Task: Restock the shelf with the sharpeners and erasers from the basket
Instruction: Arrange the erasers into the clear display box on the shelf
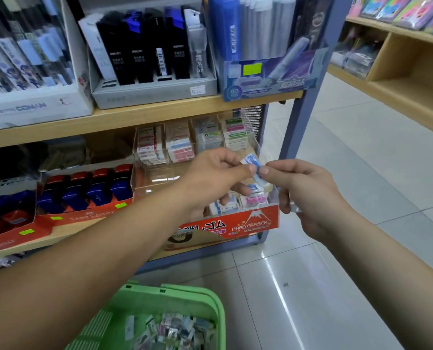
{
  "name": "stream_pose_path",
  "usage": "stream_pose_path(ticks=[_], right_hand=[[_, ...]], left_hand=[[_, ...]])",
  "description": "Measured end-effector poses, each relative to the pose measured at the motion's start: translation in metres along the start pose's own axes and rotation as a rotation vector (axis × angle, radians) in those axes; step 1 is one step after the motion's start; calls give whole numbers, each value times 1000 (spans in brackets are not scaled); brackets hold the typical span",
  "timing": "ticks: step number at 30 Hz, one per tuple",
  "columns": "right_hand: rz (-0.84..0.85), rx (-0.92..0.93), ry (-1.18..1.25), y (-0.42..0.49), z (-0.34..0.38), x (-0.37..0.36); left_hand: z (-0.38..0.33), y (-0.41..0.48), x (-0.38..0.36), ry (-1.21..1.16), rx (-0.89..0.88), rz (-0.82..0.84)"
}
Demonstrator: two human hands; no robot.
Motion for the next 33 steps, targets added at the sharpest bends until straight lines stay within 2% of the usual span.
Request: stream_pose_path(ticks=[2,5,8,13,19,21,25,28,30,33], right_hand=[[13,-69,27,2,-5,1],[111,-200,225,5,-15,0],[186,-251,383,9,-18,4],[194,-179,391,11,-11,9],[190,-110,370,12,-10,15],[167,-87,321,11,-7,17],[159,-44,328,11,-4,15],[161,-6,311,10,-5,6],[144,17,306,10,-3,0],[63,57,277,8,0,-10]], left_hand=[[-2,6,-6,-29,-21,33],[-4,18,-16,352,-139,161],[14,31,-24,545,-115,283],[29,41,-27,632,-81,287],[41,40,-42,873,-120,440],[40,38,-40,848,-115,414],[14,36,-25,554,-190,151],[4,25,-22,259,-114,219],[-2,19,-16,223,-92,275],[-5,13,3,93,-63,262]])
Point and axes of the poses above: each hand's wrist, its own y-axis towards the middle knuckle, its own x-axis out of the back of the hand, z = x × y, the point moved 7 cm from there along y, towards the middle knuckle, and after that the axes turned 11 degrees about -x, right-handed, at the moved point
